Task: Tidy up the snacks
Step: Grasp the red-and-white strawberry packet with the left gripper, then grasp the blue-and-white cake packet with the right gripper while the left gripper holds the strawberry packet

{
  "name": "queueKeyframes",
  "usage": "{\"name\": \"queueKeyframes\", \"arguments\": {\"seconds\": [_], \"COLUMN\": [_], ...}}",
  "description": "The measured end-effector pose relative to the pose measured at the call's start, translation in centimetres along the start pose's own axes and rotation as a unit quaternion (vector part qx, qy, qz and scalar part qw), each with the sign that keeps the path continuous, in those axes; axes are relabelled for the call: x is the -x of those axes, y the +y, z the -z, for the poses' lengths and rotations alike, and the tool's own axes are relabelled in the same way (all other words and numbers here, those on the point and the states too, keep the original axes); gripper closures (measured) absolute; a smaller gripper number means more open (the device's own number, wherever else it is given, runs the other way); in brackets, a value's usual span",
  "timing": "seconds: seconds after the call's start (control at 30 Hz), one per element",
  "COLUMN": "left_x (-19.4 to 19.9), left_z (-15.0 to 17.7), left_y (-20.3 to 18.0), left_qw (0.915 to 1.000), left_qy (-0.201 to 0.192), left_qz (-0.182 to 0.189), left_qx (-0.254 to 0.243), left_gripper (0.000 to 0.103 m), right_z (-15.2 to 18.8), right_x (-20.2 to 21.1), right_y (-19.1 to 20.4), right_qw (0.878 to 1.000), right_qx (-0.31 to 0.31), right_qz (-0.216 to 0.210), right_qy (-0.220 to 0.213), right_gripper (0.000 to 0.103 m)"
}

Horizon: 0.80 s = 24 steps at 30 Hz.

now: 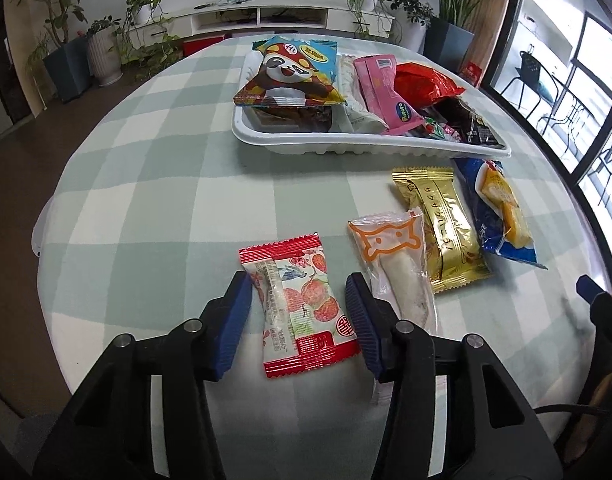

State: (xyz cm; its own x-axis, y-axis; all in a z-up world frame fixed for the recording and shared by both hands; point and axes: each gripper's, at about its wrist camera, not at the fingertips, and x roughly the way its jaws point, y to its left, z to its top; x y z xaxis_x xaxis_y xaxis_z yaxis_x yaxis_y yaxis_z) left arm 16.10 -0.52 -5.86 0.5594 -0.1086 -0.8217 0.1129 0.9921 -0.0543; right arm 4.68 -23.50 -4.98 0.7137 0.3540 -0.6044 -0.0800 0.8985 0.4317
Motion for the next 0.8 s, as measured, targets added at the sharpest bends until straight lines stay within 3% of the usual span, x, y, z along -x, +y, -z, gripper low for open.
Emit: {"name": "queueKeyframes", "arguments": {"seconds": [0.37, 0.7, 0.8], "left_x": [0.0, 1.0, 1.1], "left_z": [0.3, 1.1, 1.2], "left_y": [0.2, 2.5, 2.7], "left_qw": [0.9988, 0.9972, 0.9965], "left_qy": [0.003, -0.008, -0.012], "left_qz": [0.005, 0.071, 0.082], "left_qx": [-0.049, -0.02, -0.013], "left_gripper": [0.067, 0.07, 0.07], "right_z": [-0.9, -6.0, -7.1], "right_x": [-0.3, -4.1, -6.5], "right_y": [-0.1, 0.9, 0.9], "right_qw": [1.0, 0.997, 0.994], "right_qx": [-0.017, -0.041, -0.043], "right_qz": [0.004, 0.023, 0.047], "right_qy": [0.019, 0.061, 0.09], "right_gripper": [0.007, 0.007, 0.008]}}
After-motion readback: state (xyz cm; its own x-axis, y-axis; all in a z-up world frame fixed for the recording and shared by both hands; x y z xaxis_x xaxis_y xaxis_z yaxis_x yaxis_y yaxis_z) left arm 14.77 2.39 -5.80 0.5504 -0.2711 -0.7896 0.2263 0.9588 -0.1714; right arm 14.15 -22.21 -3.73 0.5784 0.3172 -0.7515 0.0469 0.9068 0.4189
